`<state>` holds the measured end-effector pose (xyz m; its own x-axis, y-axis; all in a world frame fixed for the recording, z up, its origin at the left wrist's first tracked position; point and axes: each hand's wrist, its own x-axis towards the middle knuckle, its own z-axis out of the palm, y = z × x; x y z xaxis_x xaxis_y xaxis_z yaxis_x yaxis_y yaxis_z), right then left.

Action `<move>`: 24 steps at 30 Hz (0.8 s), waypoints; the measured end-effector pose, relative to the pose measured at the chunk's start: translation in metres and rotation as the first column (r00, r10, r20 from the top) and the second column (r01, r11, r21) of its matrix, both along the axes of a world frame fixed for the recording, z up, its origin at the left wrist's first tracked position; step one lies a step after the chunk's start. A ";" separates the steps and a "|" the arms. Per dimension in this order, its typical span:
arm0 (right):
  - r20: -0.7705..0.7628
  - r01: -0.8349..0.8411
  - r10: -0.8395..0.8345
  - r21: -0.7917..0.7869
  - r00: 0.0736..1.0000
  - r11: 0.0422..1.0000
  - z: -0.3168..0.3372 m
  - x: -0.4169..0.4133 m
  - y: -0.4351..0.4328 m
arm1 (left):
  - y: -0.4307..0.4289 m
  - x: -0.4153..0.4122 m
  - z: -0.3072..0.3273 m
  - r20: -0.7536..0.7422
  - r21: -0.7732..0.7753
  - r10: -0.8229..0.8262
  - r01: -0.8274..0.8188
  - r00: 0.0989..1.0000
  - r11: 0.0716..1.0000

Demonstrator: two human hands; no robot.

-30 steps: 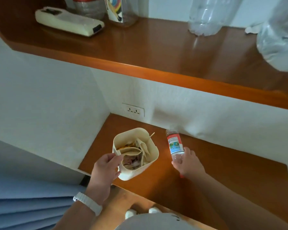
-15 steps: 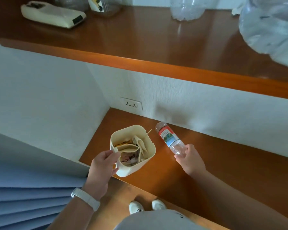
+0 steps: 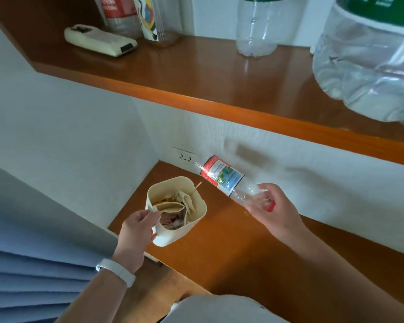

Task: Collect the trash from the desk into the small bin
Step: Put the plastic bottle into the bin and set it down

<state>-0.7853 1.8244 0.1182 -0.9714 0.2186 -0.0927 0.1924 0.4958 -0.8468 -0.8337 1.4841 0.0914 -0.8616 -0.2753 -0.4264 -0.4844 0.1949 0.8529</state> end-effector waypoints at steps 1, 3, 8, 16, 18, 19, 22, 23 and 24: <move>-0.004 -0.052 0.052 -0.011 0.999 0.999 0.008 -0.001 0.002 | 0.001 -0.001 0.001 -0.001 -0.006 0.008 -0.008 1.000 1.000; 0.007 -0.180 0.180 -0.006 0.984 0.984 0.024 -0.005 0.005 | 0.001 -0.001 0.002 -0.004 -0.007 0.012 -0.012 1.000 1.000; 0.045 -0.424 0.422 0.046 0.905 0.905 0.046 -0.024 0.007 | 0.000 0.000 0.010 -0.027 -0.030 -0.019 0.018 0.999 0.999; 0.099 -0.642 0.634 0.094 0.767 0.761 0.062 -0.060 -0.012 | -0.006 0.006 0.019 -0.074 -0.181 -0.140 0.125 0.987 0.976; 0.134 -0.673 0.660 0.133 0.740 0.728 0.063 -0.065 -0.019 | -0.005 0.010 0.023 -0.062 -0.170 -0.169 0.156 0.984 0.973; 0.143 -0.686 0.671 0.155 0.728 0.711 0.064 -0.067 -0.023 | -0.004 0.012 0.024 -0.053 -0.160 -0.184 0.174 0.982 0.972; 0.158 -0.713 0.697 0.227 0.699 0.663 0.067 -0.068 -0.037 | -0.002 0.021 0.028 -0.045 -0.147 -0.225 0.217 0.973 0.965; 0.164 -0.710 0.695 0.263 0.700 0.653 0.066 -0.068 -0.042 | -0.001 0.023 0.028 -0.050 -0.163 -0.240 0.229 0.970 0.960; 0.164 -0.702 0.690 0.301 0.705 0.645 0.065 -0.067 -0.048 | 0.000 0.027 0.029 -0.052 -0.188 -0.254 0.240 0.966 0.952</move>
